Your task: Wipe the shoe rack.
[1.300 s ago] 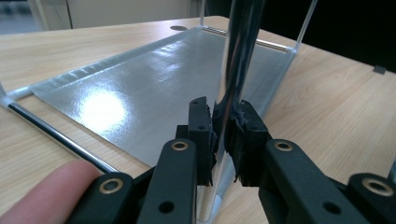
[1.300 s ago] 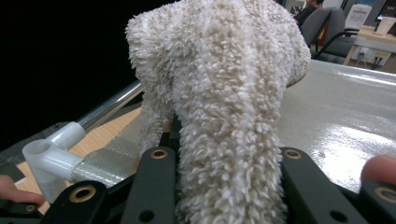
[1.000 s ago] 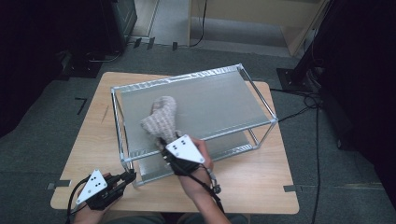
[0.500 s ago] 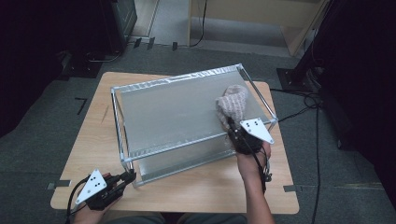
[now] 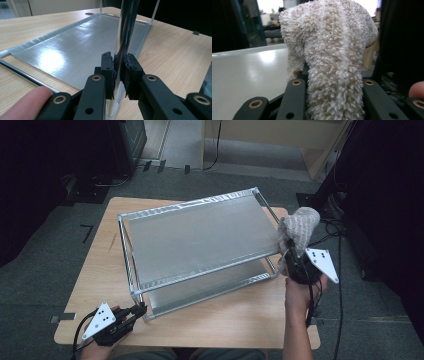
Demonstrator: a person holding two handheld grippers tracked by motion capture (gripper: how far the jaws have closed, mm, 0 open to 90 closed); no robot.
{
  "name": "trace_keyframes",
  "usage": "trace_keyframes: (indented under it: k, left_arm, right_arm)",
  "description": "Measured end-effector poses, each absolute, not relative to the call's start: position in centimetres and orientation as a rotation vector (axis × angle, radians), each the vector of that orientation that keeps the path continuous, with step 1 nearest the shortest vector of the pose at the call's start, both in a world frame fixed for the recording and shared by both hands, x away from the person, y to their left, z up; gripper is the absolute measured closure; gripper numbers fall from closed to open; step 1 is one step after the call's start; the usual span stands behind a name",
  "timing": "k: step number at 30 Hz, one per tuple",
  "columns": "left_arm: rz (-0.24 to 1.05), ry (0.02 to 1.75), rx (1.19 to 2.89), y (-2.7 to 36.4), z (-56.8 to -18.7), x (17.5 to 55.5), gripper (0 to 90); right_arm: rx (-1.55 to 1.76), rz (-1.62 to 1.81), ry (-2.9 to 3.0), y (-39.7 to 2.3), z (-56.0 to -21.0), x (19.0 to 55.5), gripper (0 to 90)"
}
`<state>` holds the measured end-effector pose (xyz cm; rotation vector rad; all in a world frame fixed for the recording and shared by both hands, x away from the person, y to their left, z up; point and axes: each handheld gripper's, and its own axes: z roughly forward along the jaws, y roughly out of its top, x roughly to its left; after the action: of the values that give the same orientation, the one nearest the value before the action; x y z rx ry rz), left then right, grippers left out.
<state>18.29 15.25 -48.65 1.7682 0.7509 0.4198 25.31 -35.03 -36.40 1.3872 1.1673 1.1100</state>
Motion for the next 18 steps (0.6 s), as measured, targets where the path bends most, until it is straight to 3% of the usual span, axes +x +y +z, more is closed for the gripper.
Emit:
trace_keyframes:
  k: [11, 18]
  left_arm:
    - [0.403, 0.741, 1.769, 15.4, -48.8, 18.4, 79.9]
    - [0.405, 0.734, 1.777, 15.4, -48.8, 18.4, 79.9]
  right_arm:
    - [1.424, 0.989, 1.135, -35.6, -42.3, 21.9, 70.4]
    - [1.478, 0.87, 1.226, -34.4, -47.4, 22.2, 70.4]
